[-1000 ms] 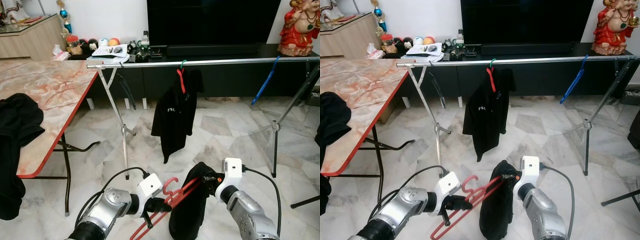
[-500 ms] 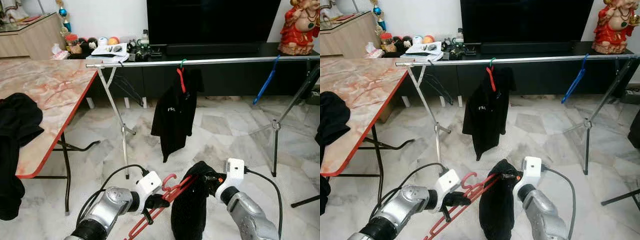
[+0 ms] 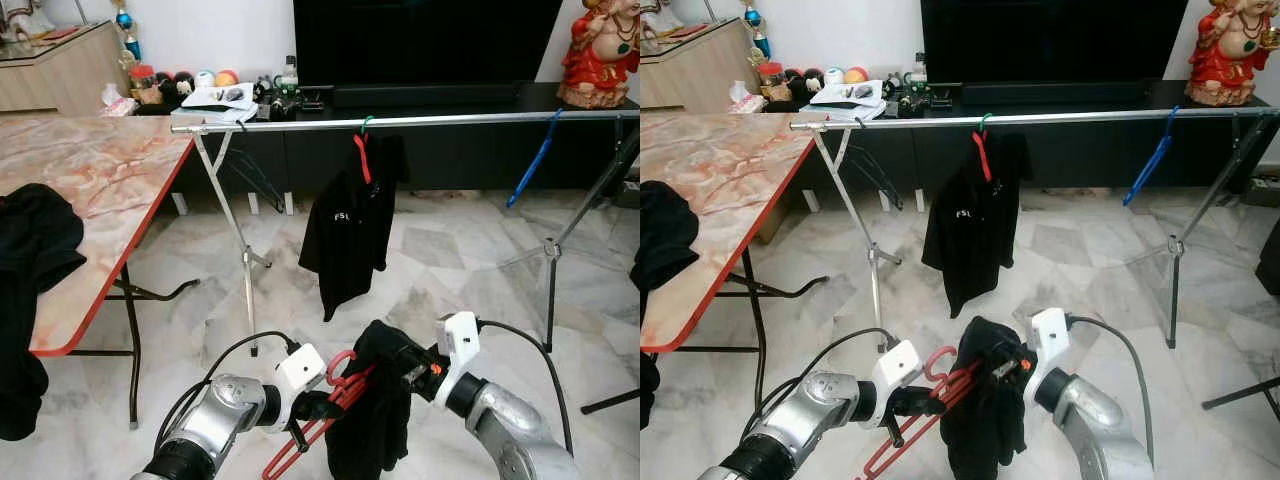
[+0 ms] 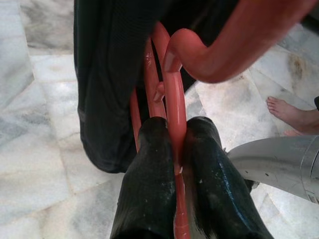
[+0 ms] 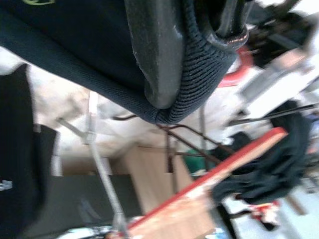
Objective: Hang hanger
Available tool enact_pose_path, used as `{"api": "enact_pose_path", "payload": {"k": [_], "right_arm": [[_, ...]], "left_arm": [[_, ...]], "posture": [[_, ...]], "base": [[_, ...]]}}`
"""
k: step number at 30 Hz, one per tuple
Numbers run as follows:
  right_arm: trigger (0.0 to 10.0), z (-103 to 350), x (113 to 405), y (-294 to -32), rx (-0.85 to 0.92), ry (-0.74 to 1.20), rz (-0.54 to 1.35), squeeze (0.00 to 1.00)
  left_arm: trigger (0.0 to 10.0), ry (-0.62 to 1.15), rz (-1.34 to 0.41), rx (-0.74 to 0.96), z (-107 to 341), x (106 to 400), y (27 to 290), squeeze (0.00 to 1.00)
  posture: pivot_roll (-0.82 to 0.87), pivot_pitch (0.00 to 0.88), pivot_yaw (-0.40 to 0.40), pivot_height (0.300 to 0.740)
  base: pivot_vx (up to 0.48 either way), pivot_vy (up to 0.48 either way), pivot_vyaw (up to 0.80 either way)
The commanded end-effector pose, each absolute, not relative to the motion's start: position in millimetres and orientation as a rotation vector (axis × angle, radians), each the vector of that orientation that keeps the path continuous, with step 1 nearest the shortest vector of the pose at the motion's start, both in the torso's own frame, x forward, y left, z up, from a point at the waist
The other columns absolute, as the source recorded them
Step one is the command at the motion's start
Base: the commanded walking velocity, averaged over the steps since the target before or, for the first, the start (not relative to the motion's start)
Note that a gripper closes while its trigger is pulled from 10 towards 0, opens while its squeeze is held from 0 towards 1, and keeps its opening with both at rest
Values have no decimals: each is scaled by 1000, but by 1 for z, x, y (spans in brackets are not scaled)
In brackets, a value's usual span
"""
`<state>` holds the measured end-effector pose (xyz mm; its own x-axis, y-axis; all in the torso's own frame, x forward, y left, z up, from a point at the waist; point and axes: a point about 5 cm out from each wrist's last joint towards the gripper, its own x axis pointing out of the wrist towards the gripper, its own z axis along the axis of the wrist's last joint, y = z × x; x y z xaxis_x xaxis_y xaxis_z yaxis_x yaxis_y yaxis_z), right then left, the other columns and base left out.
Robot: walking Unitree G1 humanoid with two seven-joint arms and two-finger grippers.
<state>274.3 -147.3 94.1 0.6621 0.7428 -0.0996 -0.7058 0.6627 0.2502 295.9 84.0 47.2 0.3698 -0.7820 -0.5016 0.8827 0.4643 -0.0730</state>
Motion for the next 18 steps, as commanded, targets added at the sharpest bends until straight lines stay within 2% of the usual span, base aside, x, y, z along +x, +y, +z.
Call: {"api": "enact_pose_path", "payload": {"k": [1, 5, 7, 10, 11, 12, 14, 18], "right_arm": [[10000, 111, 271, -140, 195, 115, 912, 0], [10000, 118, 259, -138, 206, 96, 1003, 0], [10000, 112, 260, -142, 168, 126, 975, 0], [10000, 89, 271, -160, 50, 254, 795, 0], [10000, 89, 271, -160, 50, 254, 795, 0], [10000, 78, 274, -167, -50, 306, 729, 0], [10000, 74, 276, -172, -114, 320, 690, 0], [10000, 80, 285, -177, -52, 282, 583, 0]], "left_arm": [[10000, 500, -1077, 207, 50, 297, 85, 0], [10000, 491, -1069, 193, 51, 298, 85, 0], [10000, 469, -1045, 192, 53, 301, 84, 0], [10000, 410, -954, 163, 59, 310, 85, 0], [10000, 410, -954, 163, 59, 310, 85, 0], [10000, 400, -946, 145, 61, 312, 85, 0], [10000, 394, -947, 141, 62, 312, 85, 0], [10000, 379, -932, 139, 64, 314, 85, 0]], "posture": [[-33, 69, 70, 740], [-36, 72, 72, 740], [-36, 72, 72, 740], [-36, 74, 73, 740], [-36, 74, 73, 740], [-36, 74, 73, 740], [-35, 75, 73, 740], [-35, 75, 73, 740]], "base": [[0, 0, 0], [0, 0, 0], [0, 0, 0], [0, 0, 0], [0, 0, 0], [0, 0, 0], [0, 0, 0], [0, 0, 0]]}}
